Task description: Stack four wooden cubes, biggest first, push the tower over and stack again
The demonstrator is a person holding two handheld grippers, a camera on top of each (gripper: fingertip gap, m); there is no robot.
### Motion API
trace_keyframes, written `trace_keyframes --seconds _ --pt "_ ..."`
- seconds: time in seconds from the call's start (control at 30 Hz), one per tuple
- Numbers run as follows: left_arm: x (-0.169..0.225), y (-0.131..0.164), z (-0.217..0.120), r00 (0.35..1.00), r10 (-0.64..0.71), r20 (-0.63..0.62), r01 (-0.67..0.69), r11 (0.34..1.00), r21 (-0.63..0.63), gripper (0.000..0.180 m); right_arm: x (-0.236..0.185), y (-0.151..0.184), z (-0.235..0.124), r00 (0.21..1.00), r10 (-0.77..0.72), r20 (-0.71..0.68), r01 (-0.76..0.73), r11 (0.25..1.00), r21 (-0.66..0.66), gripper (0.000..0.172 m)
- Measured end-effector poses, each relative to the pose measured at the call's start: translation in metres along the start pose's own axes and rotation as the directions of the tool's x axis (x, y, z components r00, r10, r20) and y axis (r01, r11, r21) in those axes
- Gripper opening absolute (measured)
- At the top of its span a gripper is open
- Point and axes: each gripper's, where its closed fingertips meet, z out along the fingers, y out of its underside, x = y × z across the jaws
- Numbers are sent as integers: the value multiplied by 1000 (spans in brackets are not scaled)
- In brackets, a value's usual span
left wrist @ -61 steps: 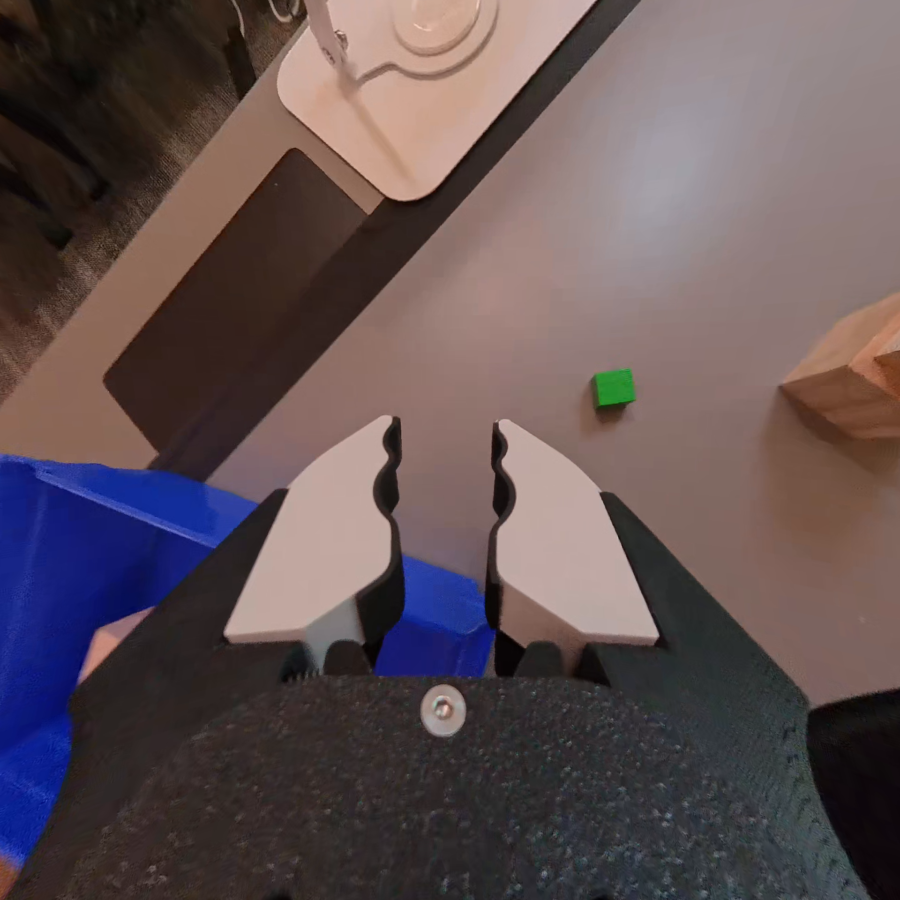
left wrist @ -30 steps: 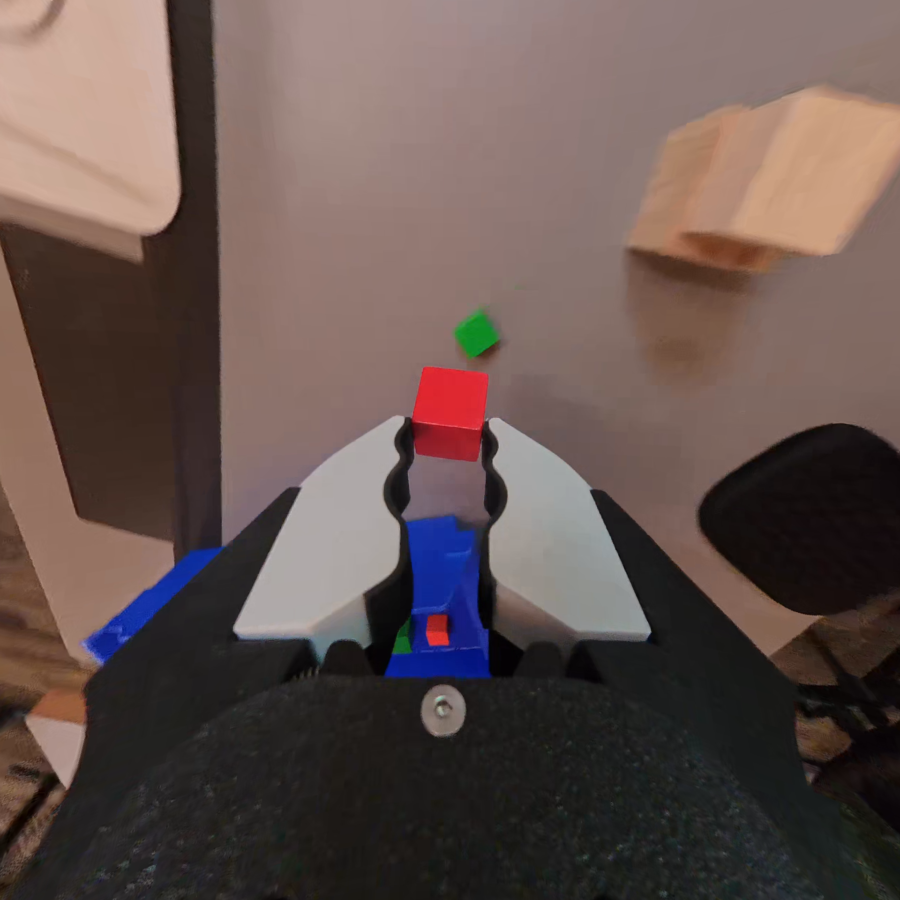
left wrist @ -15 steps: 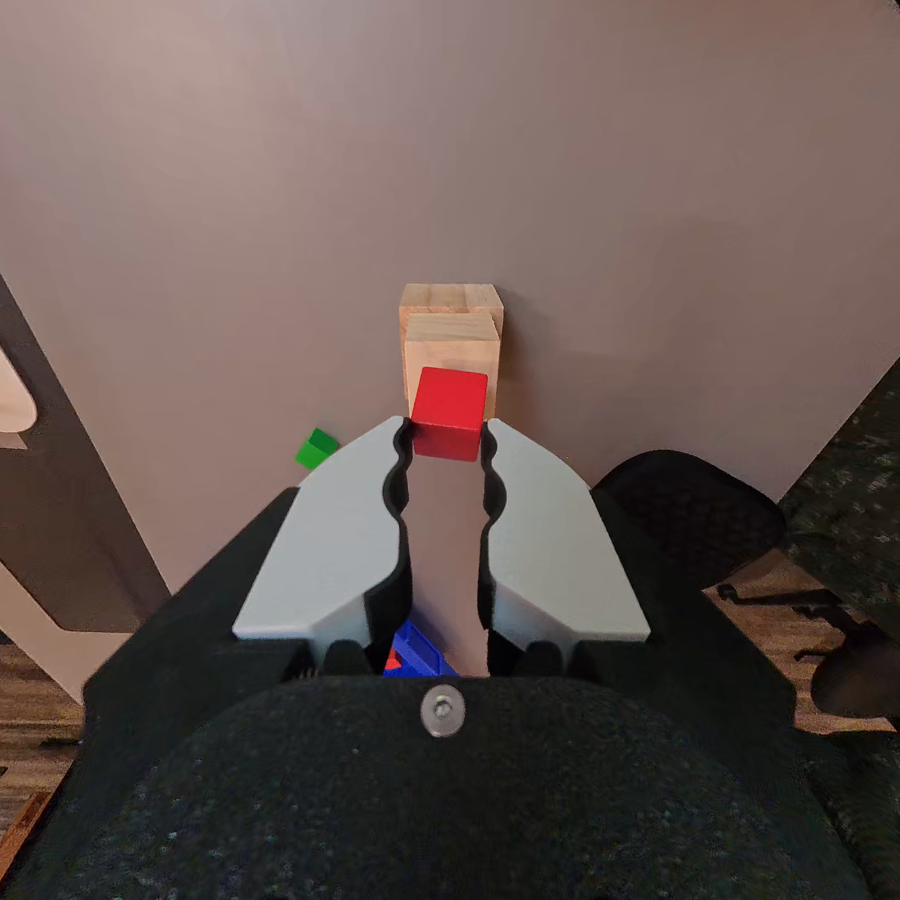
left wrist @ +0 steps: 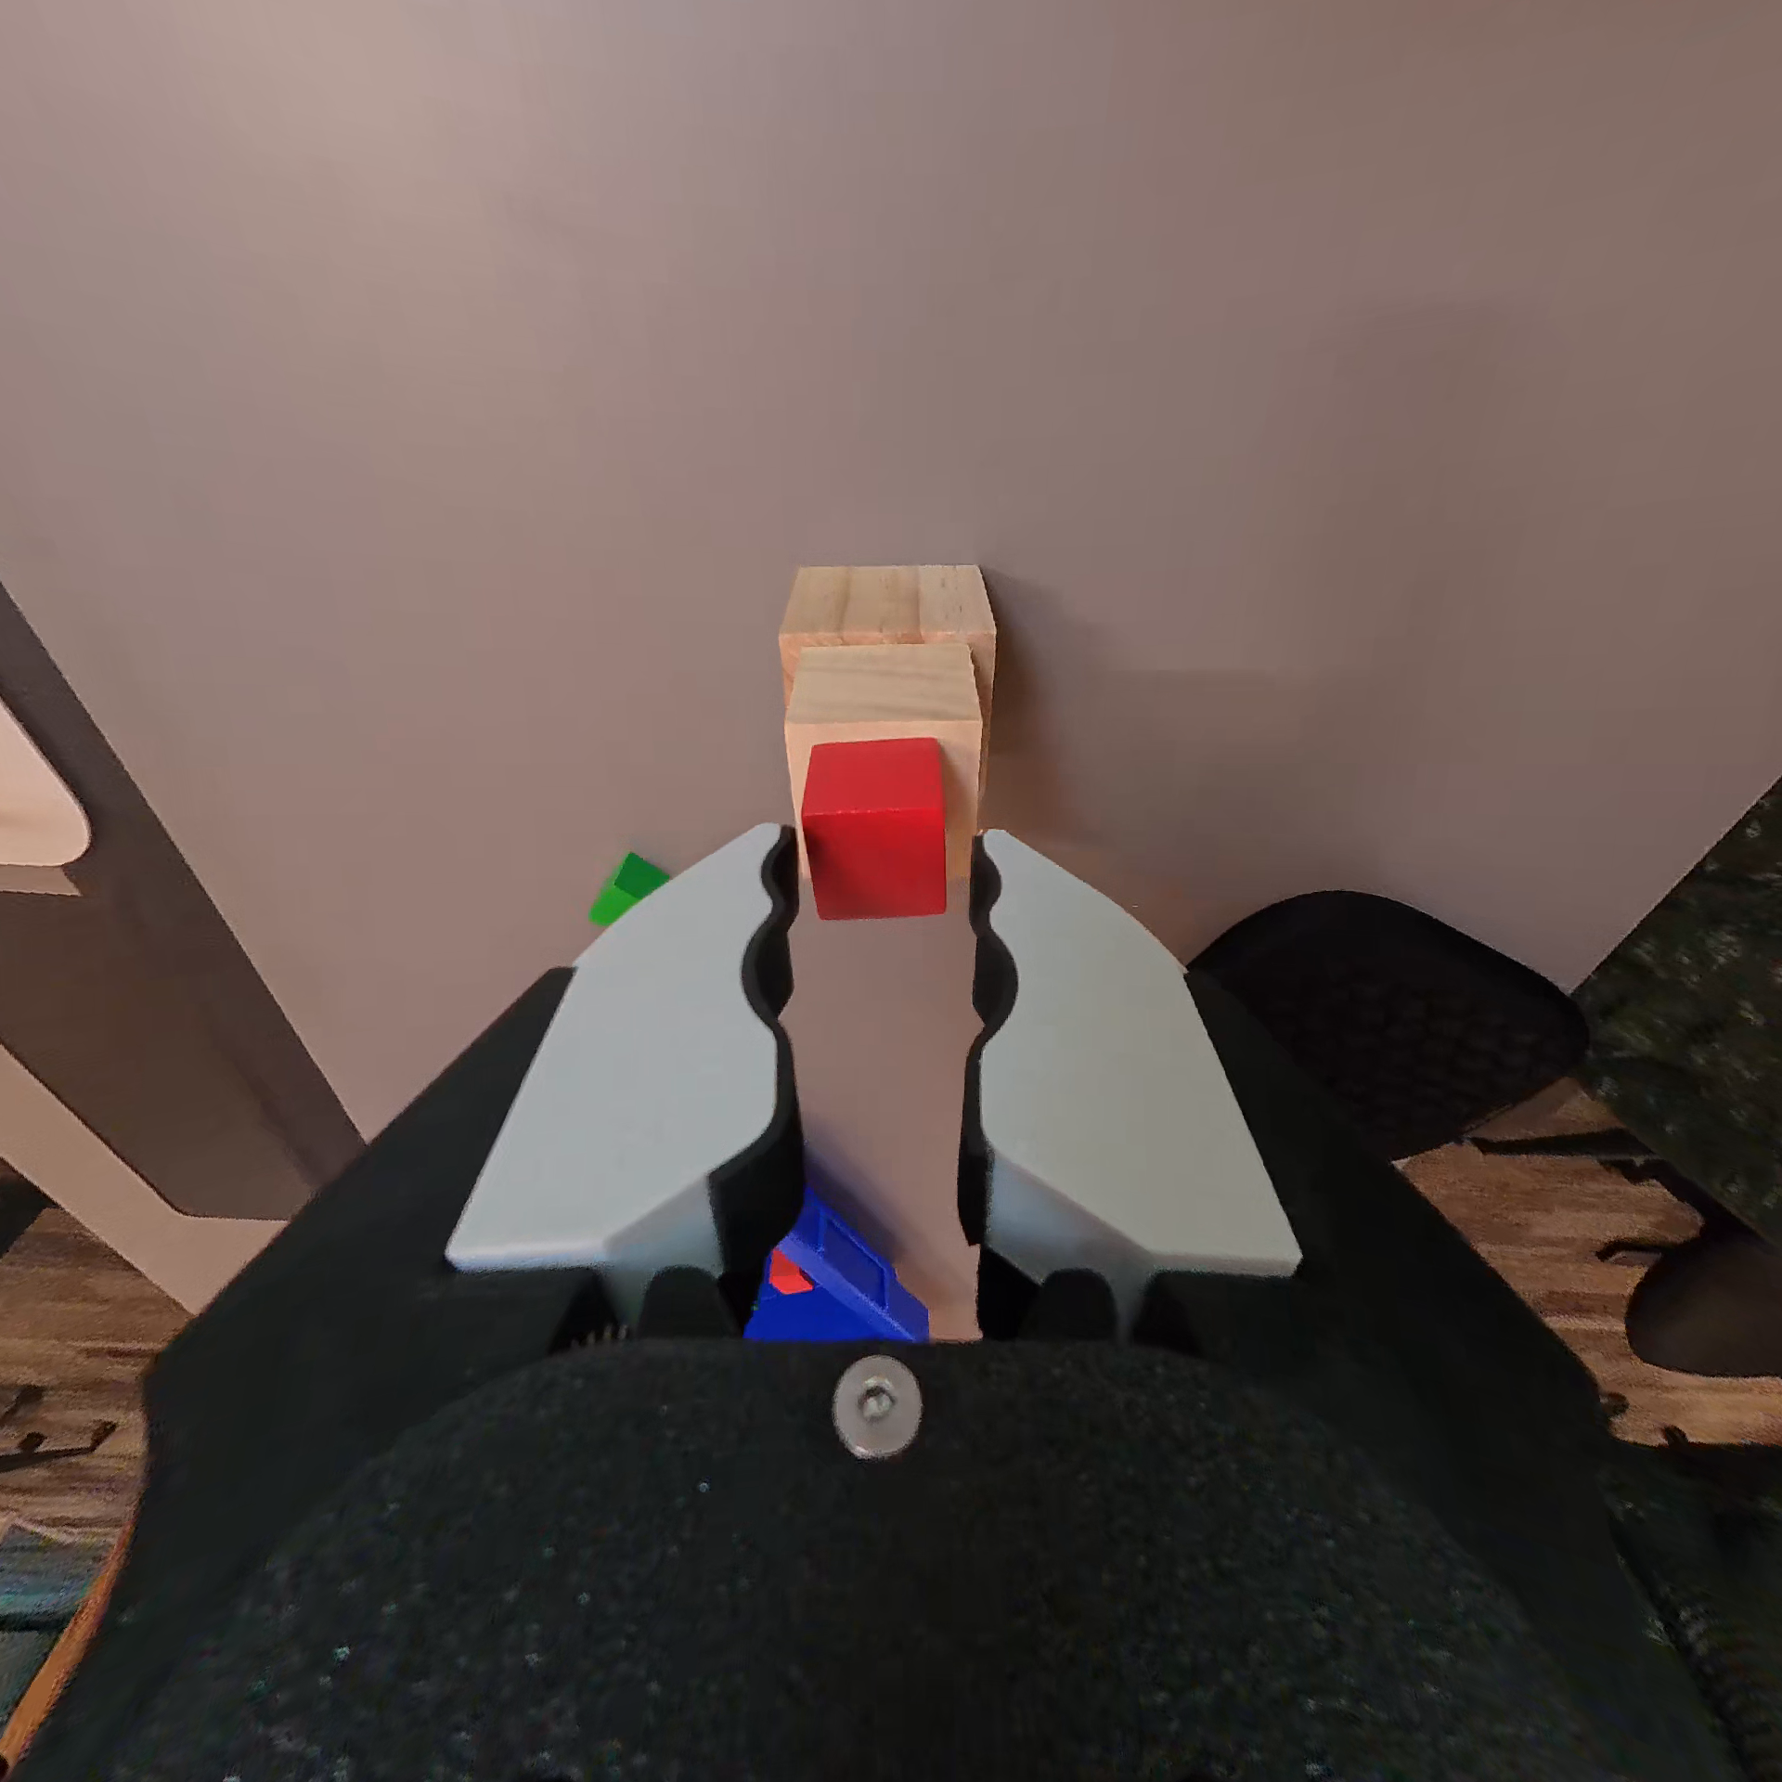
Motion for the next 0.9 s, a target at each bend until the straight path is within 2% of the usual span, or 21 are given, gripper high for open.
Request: trace_keyframes --seconds 0.07,0.17,0.3,0.43,0.57,0.67,0.77,0.9 --pt "0 -1 -5 1000 -1 10 0 999 45 36 0 -1 0 1000 1 0 -1 1000 2 19" --pt "-2 -3 -11 999 -24 25 19 984 179 38 1 -1 -1 1000 4 0 -4 1000 3 19" --pt "0 -7 -11 997 -77 29 59 917 394 40 1 -2 -1 1000 10 2 -10 1000 2 19" --pt "4 -13 -19 994 -110 22 73 783 617 44 0 0 0 1000 9 4 -9 1000 -4 20" --pt "2 -9 -16 990 -140 2 88 637 766 56 -1 0 0 1000 9 6 -9 1000 -5 20" --pt "-1 -3 2 988 -156 -9 98 571 815 64 -2 1 1 1000 12 9 -12 1000 -7 20" --pt "0 -1 25 990 -144 -6 89 583 808 68 -3 3 2 1000 11 12 -11 1000 -16 20" --pt "0 -7 37 990 -134 30 56 590 806 53 -4 6 4 1000 5 14 -4 1000 -27 20"
